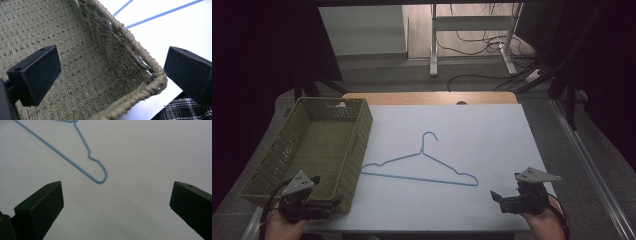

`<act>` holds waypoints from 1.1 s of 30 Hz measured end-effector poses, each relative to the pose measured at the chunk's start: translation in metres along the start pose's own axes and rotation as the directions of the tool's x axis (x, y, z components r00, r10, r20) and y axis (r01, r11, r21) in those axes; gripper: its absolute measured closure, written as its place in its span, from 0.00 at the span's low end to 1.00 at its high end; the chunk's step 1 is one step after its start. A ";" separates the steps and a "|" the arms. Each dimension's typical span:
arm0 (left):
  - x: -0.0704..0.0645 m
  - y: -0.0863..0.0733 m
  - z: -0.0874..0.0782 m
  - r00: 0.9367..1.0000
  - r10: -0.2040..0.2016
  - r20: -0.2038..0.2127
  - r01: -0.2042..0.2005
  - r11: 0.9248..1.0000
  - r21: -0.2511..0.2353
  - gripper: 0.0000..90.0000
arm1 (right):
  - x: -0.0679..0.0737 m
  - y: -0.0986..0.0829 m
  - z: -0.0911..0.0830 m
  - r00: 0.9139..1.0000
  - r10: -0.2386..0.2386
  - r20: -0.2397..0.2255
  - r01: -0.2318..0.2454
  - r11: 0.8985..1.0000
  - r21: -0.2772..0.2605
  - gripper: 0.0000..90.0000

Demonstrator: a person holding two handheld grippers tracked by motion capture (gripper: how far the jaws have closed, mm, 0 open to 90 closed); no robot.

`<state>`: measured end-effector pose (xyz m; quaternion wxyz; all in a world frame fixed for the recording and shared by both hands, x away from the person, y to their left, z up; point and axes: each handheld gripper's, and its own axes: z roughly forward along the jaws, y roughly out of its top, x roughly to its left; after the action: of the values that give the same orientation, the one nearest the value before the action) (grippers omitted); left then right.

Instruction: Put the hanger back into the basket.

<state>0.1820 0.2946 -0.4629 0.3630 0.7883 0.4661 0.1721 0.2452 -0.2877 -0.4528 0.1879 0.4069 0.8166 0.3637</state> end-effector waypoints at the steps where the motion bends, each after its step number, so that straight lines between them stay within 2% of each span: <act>1: 0.000 0.000 0.000 1.000 0.000 0.000 0.000 1.000 0.000 0.01 | 0.000 0.001 0.000 1.000 -0.005 0.000 0.005 1.000 0.003 0.00; 10: 0.000 0.000 0.000 1.000 -0.001 -0.002 0.001 1.000 -0.003 0.01 | 0.003 0.014 0.007 0.999 -0.032 -0.019 0.033 0.998 0.061 0.00; 16: 0.000 0.000 0.001 1.000 -0.002 -0.003 0.002 1.000 -0.003 0.01 | 0.002 0.026 0.019 0.998 -0.056 -0.044 0.060 0.993 0.098 0.00; 22: 0.000 0.000 0.000 1.000 0.001 -0.001 -0.001 1.000 -0.001 0.01 | 0.004 0.039 0.033 0.995 -0.076 -0.065 0.084 0.987 0.135 0.00; 33: 0.000 0.000 0.000 1.000 0.002 0.004 -0.002 1.000 0.000 0.01 | 0.011 0.063 0.057 0.990 -0.115 -0.079 0.130 0.969 0.209 0.00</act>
<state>0.1821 0.2950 -0.4631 0.3639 0.7890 0.4646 0.1710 0.3066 -0.2285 -0.4433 0.1379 0.3612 0.8804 0.2747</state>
